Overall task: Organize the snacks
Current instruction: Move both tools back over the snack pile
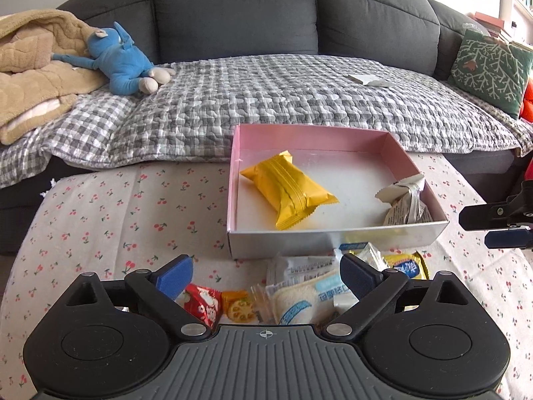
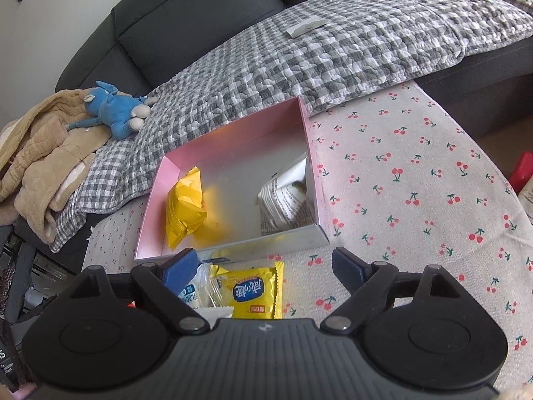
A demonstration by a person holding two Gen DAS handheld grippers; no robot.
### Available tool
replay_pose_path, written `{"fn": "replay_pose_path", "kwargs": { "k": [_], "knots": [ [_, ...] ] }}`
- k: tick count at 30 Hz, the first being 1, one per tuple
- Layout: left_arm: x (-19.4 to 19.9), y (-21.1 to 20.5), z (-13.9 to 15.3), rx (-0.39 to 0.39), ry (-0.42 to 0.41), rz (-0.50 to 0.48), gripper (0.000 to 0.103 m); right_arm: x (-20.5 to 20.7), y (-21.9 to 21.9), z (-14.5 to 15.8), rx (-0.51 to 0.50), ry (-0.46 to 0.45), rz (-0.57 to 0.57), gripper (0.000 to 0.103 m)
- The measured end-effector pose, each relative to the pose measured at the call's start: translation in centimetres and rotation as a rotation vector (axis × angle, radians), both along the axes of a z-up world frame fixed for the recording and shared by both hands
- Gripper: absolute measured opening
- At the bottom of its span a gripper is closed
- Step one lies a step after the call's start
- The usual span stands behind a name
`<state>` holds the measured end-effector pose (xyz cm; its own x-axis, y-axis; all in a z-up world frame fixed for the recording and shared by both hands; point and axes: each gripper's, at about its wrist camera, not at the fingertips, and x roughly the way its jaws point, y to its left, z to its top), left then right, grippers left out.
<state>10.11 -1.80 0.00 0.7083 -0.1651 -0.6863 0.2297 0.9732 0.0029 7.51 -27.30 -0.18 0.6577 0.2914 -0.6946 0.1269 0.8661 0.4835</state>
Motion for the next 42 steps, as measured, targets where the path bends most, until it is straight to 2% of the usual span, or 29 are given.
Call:
{"fn": "replay_pose_path", "kwargs": {
  "k": [5, 11, 15, 24, 32, 42],
  "knots": [
    [-2.0, 0.7, -0.4, 0.040, 0.001, -0.009, 0.097, -1.2, 0.5, -0.3, -0.021, 0.013, 0.015, 0.088],
    [-4.2, 1.4, -1.1, 0.047, 0.009, -0.025, 0.097, -2.8, 1.4, -0.5, -0.069, 0.010, 0.037, 0.089],
    [-5.4, 1.8, -1.4, 0.050, 0.007, -0.035, 0.097, -3.9, 2.3, -0.2, -0.136, -0.026, 0.061, 0.090],
    [-7.7, 3.4, -2.3, 0.041, 0.022, -0.033, 0.098, -5.8, 4.0, -0.1, -0.201, -0.101, 0.132, 0.095],
    [-9.9, 4.1, -3.2, 0.050, 0.007, -0.036, 0.098, -7.7, 5.7, -0.8, -0.232, -0.151, 0.189, 0.096],
    [-12.1, 4.5, -4.6, 0.025, -0.010, -0.043, 0.098, -10.3, 7.5, -1.7, -0.265, -0.210, 0.266, 0.097]
  ]
}}
